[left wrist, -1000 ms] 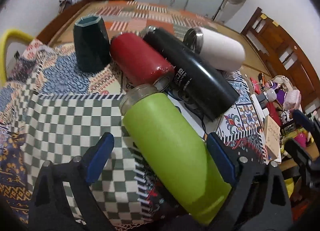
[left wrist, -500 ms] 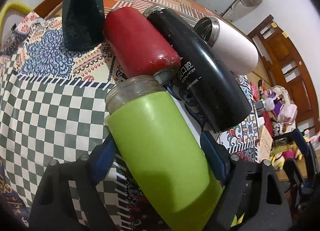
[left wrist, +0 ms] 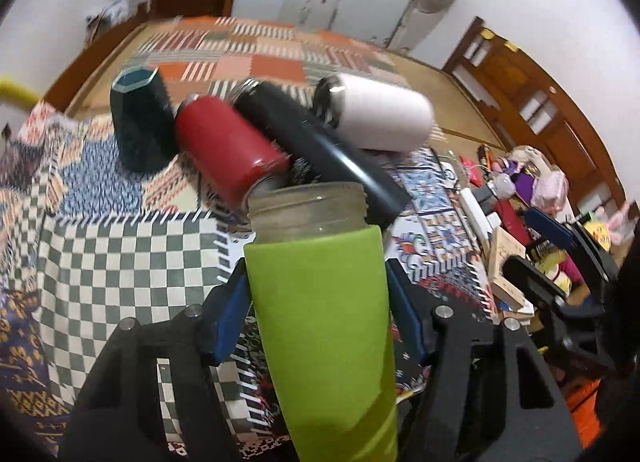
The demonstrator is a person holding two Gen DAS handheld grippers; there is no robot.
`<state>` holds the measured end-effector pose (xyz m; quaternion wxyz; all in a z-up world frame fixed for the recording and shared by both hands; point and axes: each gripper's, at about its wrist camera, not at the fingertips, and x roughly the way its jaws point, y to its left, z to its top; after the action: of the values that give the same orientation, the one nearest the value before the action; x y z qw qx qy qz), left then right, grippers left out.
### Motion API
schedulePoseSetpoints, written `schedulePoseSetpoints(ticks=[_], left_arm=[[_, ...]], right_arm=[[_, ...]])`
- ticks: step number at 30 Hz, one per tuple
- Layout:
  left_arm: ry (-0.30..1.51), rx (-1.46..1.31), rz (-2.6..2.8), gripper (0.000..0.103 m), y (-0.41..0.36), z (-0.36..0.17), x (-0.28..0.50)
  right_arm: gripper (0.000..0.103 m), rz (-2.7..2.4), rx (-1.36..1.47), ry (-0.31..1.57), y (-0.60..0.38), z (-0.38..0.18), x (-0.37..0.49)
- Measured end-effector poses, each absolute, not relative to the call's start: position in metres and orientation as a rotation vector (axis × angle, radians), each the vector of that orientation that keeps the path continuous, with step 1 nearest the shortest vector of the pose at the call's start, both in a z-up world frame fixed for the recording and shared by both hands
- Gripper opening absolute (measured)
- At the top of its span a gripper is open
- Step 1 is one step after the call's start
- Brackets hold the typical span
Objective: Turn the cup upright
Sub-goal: 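Rotate the held green bottle upright with the left gripper, opening facing up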
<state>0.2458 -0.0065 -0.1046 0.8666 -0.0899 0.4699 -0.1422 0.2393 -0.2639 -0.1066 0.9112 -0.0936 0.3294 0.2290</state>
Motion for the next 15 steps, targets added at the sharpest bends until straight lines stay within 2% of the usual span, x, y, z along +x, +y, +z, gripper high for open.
schedulePoseSetpoints(ticks=[15], left_arm=[[0.731, -0.053, -0.276, 0.062, -0.022, -0.049, 0.195]], right_arm=[[0.071, 0.487, -0.167, 0.621, -0.259, -0.089, 0.23]])
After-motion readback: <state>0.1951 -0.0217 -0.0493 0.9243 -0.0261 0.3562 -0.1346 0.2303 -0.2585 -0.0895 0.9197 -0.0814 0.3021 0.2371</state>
